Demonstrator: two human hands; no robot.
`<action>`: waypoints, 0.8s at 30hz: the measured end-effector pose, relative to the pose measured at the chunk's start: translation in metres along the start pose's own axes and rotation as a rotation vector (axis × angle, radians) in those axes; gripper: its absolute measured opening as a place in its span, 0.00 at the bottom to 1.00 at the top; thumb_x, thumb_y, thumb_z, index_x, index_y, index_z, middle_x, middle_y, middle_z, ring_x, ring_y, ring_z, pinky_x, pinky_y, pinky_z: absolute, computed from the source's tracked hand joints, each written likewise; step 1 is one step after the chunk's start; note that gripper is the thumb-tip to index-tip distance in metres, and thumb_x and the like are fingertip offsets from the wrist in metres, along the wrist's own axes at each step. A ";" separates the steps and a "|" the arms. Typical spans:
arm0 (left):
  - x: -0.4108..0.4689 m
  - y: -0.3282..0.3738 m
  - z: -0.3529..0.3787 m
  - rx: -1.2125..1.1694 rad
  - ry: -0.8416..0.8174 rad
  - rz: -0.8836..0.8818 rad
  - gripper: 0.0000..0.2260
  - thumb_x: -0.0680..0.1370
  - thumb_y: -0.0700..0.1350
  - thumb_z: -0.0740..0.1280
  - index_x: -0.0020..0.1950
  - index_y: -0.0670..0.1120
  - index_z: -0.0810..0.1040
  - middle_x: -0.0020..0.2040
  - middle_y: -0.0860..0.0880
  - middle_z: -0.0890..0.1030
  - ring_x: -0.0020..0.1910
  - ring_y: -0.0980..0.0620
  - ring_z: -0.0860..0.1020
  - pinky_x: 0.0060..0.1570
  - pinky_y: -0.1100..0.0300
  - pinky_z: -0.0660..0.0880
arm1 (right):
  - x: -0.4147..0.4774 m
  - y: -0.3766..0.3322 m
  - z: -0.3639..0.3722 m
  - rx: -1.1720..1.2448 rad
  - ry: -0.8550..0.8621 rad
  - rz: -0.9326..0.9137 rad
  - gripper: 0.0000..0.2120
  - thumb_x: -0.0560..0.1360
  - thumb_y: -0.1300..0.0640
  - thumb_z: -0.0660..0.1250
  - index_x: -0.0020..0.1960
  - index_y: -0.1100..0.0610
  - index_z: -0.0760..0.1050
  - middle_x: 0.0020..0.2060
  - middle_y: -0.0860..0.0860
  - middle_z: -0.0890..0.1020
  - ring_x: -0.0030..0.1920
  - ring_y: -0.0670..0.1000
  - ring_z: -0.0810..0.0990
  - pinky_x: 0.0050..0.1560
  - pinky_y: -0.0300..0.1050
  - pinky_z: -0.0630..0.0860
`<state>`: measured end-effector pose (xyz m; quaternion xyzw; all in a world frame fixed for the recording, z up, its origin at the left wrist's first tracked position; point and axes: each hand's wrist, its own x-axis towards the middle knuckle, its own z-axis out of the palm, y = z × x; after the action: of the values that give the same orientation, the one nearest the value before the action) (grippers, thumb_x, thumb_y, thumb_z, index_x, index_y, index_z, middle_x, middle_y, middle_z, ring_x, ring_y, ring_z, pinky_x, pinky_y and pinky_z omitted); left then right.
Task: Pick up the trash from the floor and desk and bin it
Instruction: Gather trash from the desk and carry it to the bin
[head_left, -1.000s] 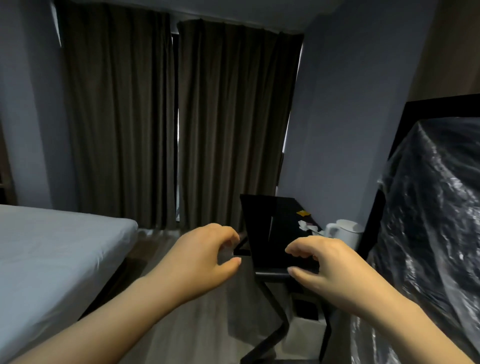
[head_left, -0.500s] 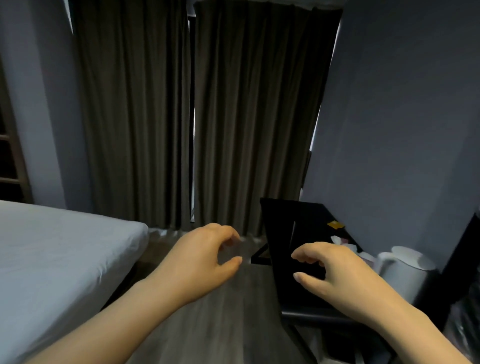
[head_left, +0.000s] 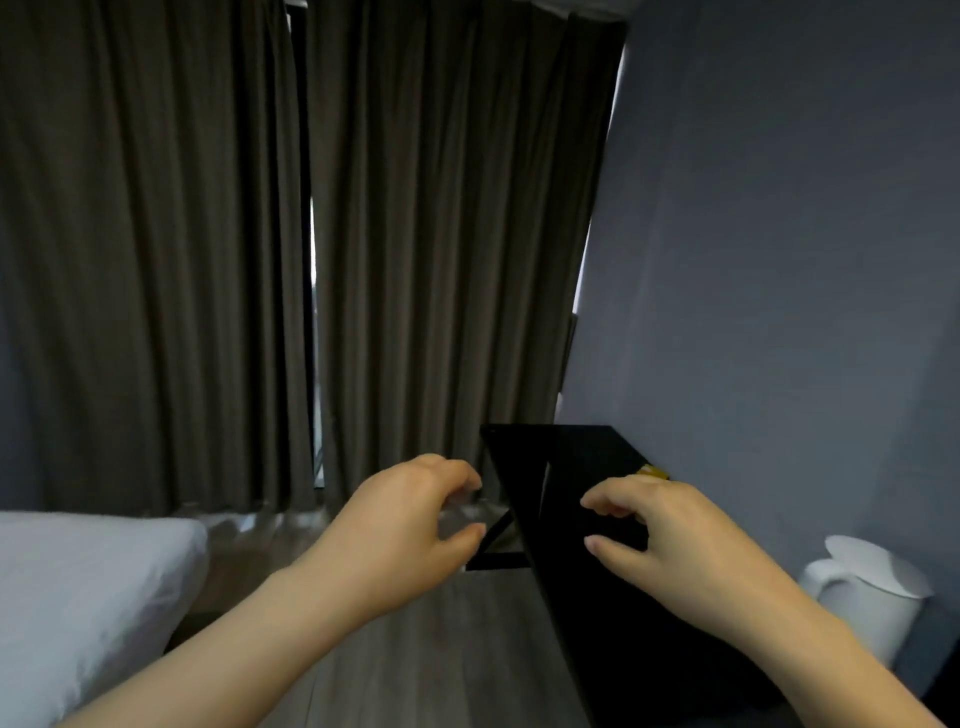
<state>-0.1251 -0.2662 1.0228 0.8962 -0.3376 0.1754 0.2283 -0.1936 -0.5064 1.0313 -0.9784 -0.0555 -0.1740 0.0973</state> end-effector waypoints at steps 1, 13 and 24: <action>0.010 -0.013 0.002 -0.008 -0.005 0.012 0.17 0.74 0.55 0.67 0.62 0.54 0.75 0.54 0.57 0.78 0.53 0.61 0.76 0.55 0.64 0.73 | 0.011 -0.001 0.004 -0.006 0.001 0.016 0.16 0.73 0.43 0.66 0.60 0.42 0.75 0.49 0.36 0.76 0.52 0.36 0.74 0.53 0.32 0.72; 0.143 -0.099 0.079 -0.092 -0.096 0.140 0.17 0.73 0.56 0.66 0.61 0.55 0.75 0.52 0.58 0.77 0.49 0.62 0.76 0.51 0.66 0.73 | 0.123 0.055 0.057 -0.037 -0.063 0.217 0.16 0.74 0.44 0.67 0.61 0.41 0.73 0.53 0.37 0.76 0.54 0.37 0.74 0.56 0.34 0.72; 0.326 -0.129 0.170 -0.120 -0.158 0.271 0.17 0.74 0.55 0.67 0.62 0.55 0.74 0.54 0.59 0.77 0.50 0.62 0.76 0.52 0.66 0.74 | 0.232 0.186 0.086 -0.005 0.039 0.400 0.16 0.73 0.48 0.70 0.60 0.46 0.76 0.53 0.40 0.80 0.52 0.39 0.77 0.55 0.33 0.73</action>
<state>0.2220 -0.4409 0.9961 0.8383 -0.4821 0.1133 0.2283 0.0778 -0.6528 1.0017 -0.9665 0.1424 -0.1702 0.1286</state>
